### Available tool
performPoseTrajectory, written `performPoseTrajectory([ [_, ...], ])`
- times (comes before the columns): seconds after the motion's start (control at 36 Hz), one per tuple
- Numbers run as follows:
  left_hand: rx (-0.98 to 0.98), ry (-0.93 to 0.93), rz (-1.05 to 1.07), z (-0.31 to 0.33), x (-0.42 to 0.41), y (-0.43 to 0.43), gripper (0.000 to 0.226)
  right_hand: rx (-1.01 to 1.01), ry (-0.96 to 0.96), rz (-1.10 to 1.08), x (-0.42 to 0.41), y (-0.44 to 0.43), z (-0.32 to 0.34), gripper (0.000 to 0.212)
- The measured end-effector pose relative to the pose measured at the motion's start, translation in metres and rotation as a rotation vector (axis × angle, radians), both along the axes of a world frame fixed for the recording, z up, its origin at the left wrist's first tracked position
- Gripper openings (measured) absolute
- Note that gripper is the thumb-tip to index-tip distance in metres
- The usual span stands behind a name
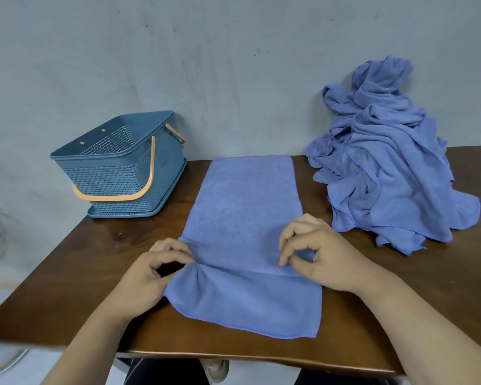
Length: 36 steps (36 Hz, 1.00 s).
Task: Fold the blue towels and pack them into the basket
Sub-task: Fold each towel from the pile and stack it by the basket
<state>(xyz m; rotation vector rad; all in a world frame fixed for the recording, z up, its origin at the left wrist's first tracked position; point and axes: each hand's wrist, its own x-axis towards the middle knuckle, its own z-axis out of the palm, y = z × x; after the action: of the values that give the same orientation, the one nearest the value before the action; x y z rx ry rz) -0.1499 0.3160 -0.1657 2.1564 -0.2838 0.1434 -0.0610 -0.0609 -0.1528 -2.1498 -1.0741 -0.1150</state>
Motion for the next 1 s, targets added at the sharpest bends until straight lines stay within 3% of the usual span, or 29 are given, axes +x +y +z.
performPoseTrajectory([
  [0.14, -0.153, 0.004, -0.035, 0.001, -0.002, 0.002, 0.02, -0.086, 0.157, 0.081, -0.02, -0.011, 0.0, 0.012],
  [0.22, -0.183, 0.032, -0.079, 0.002, -0.003, -0.001, 0.018, -0.208, 0.186, 0.081, -0.03, -0.015, -0.008, 0.028],
  [0.39, -0.135, 0.01, -0.06, -0.005, -0.002, 0.005, 0.02, -0.244, 0.218, 0.085, -0.048, -0.027, -0.005, 0.038],
  [0.47, -0.081, -0.027, -0.017, -0.007, -0.001, 0.008, 0.025, -0.293, 0.245, 0.086, -0.057, -0.037, -0.009, 0.059],
  [0.53, -0.063, -0.03, 0.003, -0.009, 0.0, 0.009, 0.028, -0.288, 0.217, 0.048, -0.06, -0.036, -0.012, 0.054],
  [0.61, -0.063, -0.012, -0.009, -0.011, 0.0, 0.008, 0.029, -0.217, 0.2, -0.023, -0.06, -0.032, -0.018, 0.023],
  [0.67, -0.079, -0.009, -0.042, -0.011, 0.0, 0.007, 0.024, -0.136, 0.19, -0.066, -0.06, -0.03, -0.023, 0.013],
  [0.81, -0.191, 0.008, -0.079, -0.009, -0.003, 0.009, 0.011, 0.243, 0.375, -0.204, -0.062, -0.038, -0.024, 0.041],
  [1.0, -0.273, 0.08, -0.135, -0.013, -0.002, 0.011, 0.013, 0.513, 0.5, -0.235, -0.058, -0.027, -0.014, 0.04],
])
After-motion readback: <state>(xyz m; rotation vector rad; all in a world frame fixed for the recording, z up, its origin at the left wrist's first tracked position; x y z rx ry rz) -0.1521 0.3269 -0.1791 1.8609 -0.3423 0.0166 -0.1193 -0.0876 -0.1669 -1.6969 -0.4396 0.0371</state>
